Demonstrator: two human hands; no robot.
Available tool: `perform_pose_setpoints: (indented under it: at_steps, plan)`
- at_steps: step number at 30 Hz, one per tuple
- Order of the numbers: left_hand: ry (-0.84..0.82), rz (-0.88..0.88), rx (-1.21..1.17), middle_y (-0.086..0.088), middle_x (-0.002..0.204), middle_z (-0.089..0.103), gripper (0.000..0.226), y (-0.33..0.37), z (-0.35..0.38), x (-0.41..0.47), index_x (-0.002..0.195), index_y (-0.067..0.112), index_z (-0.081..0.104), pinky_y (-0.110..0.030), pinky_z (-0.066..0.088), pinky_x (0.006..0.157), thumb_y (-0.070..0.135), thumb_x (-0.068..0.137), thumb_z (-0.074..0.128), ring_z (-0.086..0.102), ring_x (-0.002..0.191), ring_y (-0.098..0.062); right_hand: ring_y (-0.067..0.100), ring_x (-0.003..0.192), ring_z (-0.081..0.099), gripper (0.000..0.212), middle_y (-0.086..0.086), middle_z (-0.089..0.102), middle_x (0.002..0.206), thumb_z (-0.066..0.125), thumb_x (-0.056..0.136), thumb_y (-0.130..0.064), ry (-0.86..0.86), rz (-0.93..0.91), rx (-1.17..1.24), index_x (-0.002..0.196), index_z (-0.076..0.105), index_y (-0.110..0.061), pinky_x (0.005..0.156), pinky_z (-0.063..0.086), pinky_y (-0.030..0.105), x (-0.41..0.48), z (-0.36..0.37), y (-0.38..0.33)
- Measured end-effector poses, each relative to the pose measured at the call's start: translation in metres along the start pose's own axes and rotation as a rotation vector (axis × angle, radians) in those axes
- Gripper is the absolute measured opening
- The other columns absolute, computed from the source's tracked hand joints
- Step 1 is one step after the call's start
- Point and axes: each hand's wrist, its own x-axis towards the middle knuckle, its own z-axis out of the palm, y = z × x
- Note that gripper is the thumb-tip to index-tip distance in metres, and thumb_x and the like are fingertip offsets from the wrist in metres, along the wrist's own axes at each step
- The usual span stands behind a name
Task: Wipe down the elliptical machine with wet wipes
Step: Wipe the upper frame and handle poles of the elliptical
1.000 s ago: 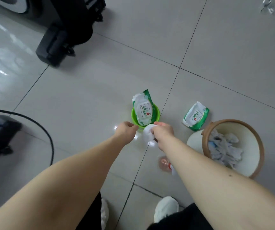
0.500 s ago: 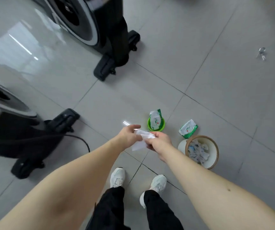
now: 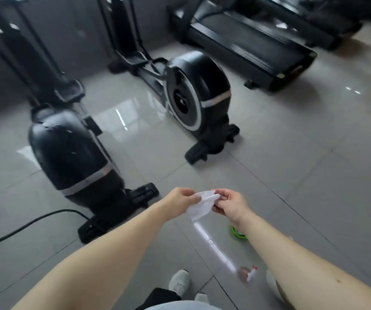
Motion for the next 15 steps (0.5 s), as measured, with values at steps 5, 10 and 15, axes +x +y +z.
perform_pose_setpoints:
  at_steps: [5, 10, 15]
  plan:
    - [0.335, 0.07, -0.118, 0.012, 0.068, 0.065, 0.023, 0.001, -0.024, -0.064, 0.087, 0.022, 0.078, -0.025, 0.043, 0.06, 0.038, 0.097, 0.064, 0.056, 0.061, -0.01, 0.02, 0.077, 0.076, 0.021, 0.006, 0.077, 0.08, 0.057, 0.094, 0.012, -0.151, -0.106, -0.092, 0.105, 0.07, -0.001, 0.071, 0.06, 0.025, -0.015, 0.033, -0.019]
    - [0.589, 0.125, -0.258, 0.003, 0.077, 0.068, 0.026, -0.02, -0.053, -0.119, 0.089, 0.018, 0.076, -0.032, 0.047, 0.072, 0.038, 0.098, 0.062, 0.06, 0.073, -0.015, 0.025, 0.078, 0.073, 0.037, 0.02, 0.077, 0.095, 0.041, 0.088, 0.022, -0.237, -0.14, -0.119, 0.095, 0.07, 0.001, 0.073, 0.061, 0.03, -0.036, 0.084, -0.036]
    - [0.7, 0.231, -0.345, 0.003, 0.075, 0.067, 0.023, -0.051, -0.097, -0.175, 0.087, 0.014, 0.077, -0.029, 0.044, 0.07, 0.032, 0.098, 0.066, 0.058, 0.07, -0.012, 0.023, 0.1, 0.07, 0.053, 0.011, 0.072, 0.116, 0.051, 0.065, -0.002, -0.483, -0.121, -0.092, 0.117, 0.065, -0.006, 0.08, 0.055, 0.029, -0.055, 0.163, -0.068]
